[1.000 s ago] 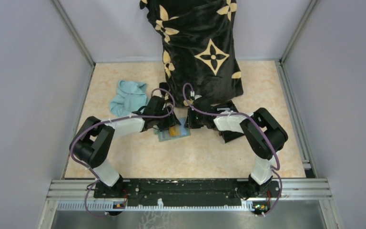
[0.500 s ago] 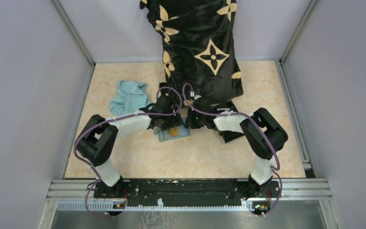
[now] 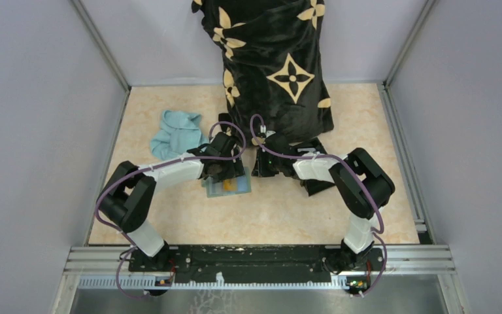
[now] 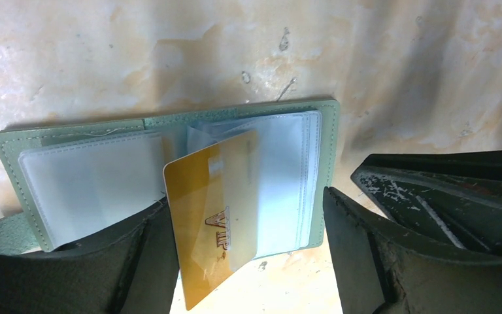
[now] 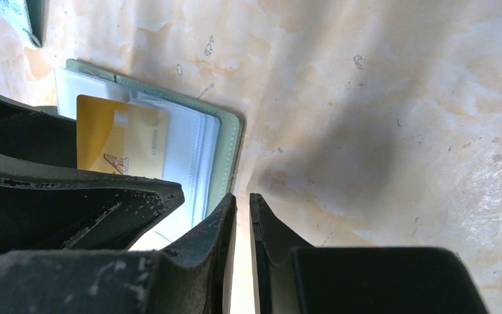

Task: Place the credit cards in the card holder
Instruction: Insert the credit card into the card holder.

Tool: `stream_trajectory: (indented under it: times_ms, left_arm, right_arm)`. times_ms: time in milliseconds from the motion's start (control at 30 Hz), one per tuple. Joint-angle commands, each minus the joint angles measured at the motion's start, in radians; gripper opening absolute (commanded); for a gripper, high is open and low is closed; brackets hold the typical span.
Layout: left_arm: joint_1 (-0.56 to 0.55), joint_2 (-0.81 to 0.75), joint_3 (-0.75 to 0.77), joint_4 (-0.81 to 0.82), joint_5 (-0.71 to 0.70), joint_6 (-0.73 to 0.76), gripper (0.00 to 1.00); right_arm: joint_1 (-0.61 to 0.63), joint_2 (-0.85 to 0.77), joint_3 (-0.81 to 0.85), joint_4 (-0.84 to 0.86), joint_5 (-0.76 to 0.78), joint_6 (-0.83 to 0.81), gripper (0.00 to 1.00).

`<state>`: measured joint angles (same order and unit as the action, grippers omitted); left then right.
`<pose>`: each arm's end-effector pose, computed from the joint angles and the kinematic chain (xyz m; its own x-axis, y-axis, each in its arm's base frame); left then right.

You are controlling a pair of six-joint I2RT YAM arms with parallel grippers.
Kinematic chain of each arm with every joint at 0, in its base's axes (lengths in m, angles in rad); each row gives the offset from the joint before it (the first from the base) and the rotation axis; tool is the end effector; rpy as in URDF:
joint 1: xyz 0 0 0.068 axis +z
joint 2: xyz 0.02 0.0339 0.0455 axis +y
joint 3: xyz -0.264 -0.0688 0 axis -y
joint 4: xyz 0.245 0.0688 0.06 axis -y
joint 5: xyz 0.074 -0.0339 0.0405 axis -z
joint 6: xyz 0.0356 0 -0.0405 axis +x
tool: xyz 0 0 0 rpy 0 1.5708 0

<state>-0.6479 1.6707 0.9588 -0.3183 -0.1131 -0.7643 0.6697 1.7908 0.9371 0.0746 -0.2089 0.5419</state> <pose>0.2634 -0.1943 0.1678 -0.8764 -0.1990 -0.4385 -0.0737 0.9553 -0.2863 0.2787 0.2301 0.1494 -0.8448 -0.0253 -0.5344 -0.3352 0.8036 0.4918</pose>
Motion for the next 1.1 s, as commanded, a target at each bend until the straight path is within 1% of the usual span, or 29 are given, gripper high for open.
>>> stream_trajectory:
  times_ms: [0, 167, 233, 433, 633, 933, 1067]
  left_arm:
    - [0.004, -0.013, -0.044, -0.116, -0.023, 0.025, 0.81]
    - [0.003, -0.047, -0.044, -0.102, -0.018, 0.022, 0.82]
    - [0.001, -0.056, -0.056, -0.08, -0.004, 0.022, 0.84]
    - [0.002, -0.016, -0.062, -0.058, 0.012, 0.018, 0.84]
    - [0.003, -0.037, -0.107, -0.009, 0.017, -0.003, 0.83]
    - [0.01, -0.103, -0.208, 0.076, -0.002, -0.092, 0.75]
    - [0.016, -0.126, -0.231, 0.106, 0.007, -0.113, 0.75]
  right_arm:
    - [0.001, -0.02, 0.029, 0.043, -0.017, -0.008, 0.14]
    - [0.002, -0.025, 0.032, 0.046, -0.03, -0.009, 0.14]
    - [0.006, -0.028, 0.028, 0.065, -0.054, -0.01, 0.14]
    - [0.042, -0.043, 0.02, 0.088, -0.08, -0.01, 0.14]
    - [0.076, -0.035, 0.008, 0.113, -0.096, 0.014, 0.13]
    - [0.104, -0.033, -0.012, 0.144, -0.105, 0.047, 0.13]
    - [0.12, -0.016, -0.002, 0.139, -0.09, 0.051, 0.13]
